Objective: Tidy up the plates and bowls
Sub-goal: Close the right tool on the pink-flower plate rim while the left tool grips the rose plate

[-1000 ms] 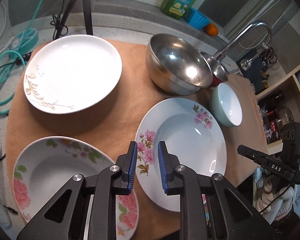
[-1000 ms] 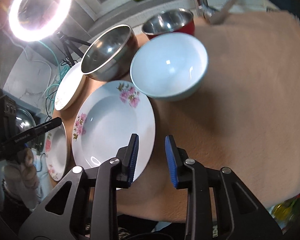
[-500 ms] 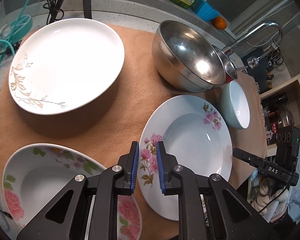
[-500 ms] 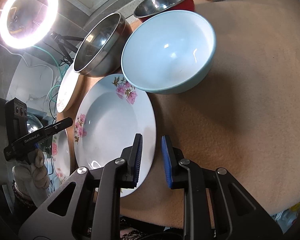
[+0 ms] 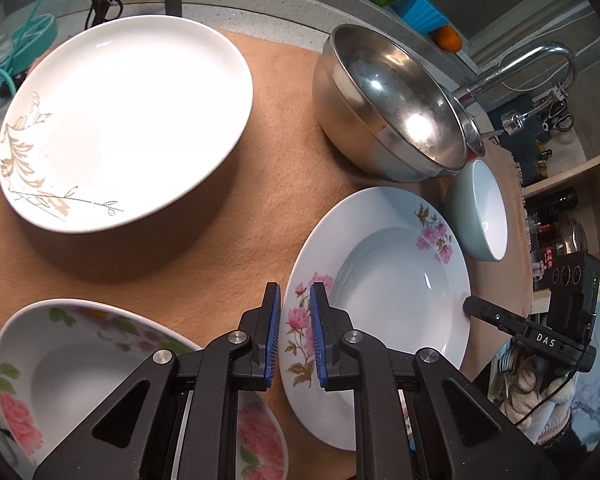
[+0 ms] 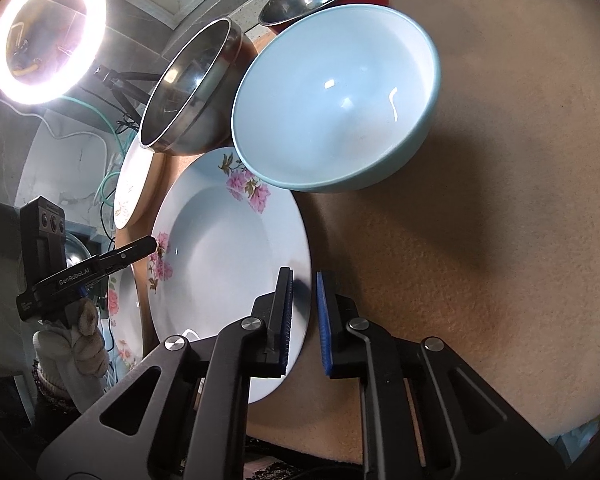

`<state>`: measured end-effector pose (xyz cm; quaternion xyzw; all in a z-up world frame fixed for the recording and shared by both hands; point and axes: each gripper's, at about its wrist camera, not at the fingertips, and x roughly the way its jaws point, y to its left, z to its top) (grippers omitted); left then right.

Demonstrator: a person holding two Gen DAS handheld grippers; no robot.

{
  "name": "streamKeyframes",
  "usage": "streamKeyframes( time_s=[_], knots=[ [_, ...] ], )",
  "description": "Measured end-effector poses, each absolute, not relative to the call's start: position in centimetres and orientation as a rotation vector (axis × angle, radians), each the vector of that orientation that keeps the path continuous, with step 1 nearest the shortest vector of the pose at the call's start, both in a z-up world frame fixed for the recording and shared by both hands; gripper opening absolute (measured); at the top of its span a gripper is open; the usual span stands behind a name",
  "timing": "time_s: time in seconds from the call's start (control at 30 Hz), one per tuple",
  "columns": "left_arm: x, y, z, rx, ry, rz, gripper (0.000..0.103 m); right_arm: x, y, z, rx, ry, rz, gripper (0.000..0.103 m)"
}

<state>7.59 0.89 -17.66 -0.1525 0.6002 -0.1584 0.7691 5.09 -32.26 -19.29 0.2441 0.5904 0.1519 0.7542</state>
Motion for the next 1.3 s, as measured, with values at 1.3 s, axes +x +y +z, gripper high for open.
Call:
streamKeyframes(
  time_s=[1.3],
  knots=[
    [5.7, -1.1, -17.3, -0.277, 1.313, -0.358, 0.014, 4.4, -31.4, -19.7, 0.511, 1.331, 0.332, 0.011]
  ],
)
